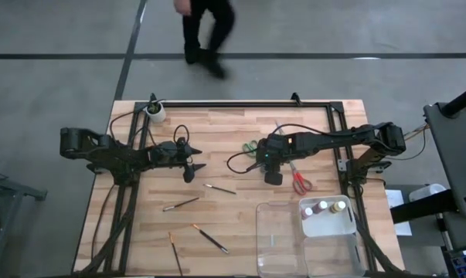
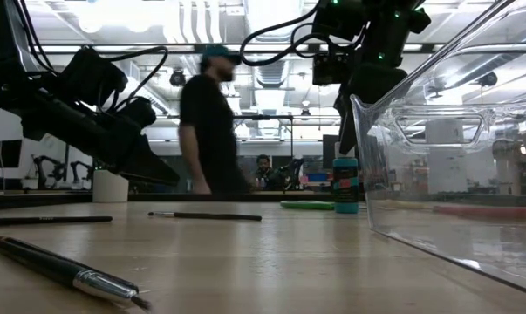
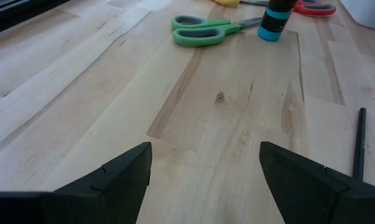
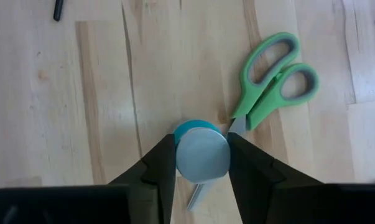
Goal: Pick & Place Paint Supplies
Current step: Put the blue paint bottle into the white bin, then put the top silver paintbrush into the right transparent bin
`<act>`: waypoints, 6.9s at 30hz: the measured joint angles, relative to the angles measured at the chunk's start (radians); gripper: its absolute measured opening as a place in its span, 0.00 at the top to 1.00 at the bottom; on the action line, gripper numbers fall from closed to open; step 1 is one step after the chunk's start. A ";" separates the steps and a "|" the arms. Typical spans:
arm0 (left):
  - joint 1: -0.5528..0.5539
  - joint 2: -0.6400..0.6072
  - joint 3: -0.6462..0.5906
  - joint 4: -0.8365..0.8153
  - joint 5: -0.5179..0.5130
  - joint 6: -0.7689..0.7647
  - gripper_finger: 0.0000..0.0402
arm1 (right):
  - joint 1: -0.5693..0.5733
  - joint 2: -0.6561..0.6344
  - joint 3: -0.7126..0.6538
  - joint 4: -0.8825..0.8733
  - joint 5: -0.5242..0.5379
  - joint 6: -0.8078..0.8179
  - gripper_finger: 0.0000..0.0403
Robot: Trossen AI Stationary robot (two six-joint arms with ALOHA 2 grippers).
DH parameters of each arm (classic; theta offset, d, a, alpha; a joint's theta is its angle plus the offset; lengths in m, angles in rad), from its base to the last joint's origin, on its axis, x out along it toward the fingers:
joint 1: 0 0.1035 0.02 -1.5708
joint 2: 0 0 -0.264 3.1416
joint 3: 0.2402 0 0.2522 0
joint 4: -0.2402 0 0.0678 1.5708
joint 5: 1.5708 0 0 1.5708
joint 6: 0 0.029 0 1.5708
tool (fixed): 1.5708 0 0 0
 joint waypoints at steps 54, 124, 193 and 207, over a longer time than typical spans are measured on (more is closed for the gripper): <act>0.000 0.000 0.000 0.022 0.000 0.035 0.24 | 0.697 -0.283 0.406 -0.898 0.118 1.278 0.71; 0.000 0.000 0.000 0.046 -0.004 0.114 0.24 | 1.043 -0.094 -0.050 -0.486 0.131 1.923 0.65; 0.000 0.000 0.000 0.003 -0.003 0.048 0.24 | 0.461 -0.718 -0.272 0.271 0.482 0.387 0.42; 0.000 0.000 0.000 -0.052 -0.002 -0.056 0.24 | 0.223 -0.831 -0.436 0.479 0.369 0.156 0.42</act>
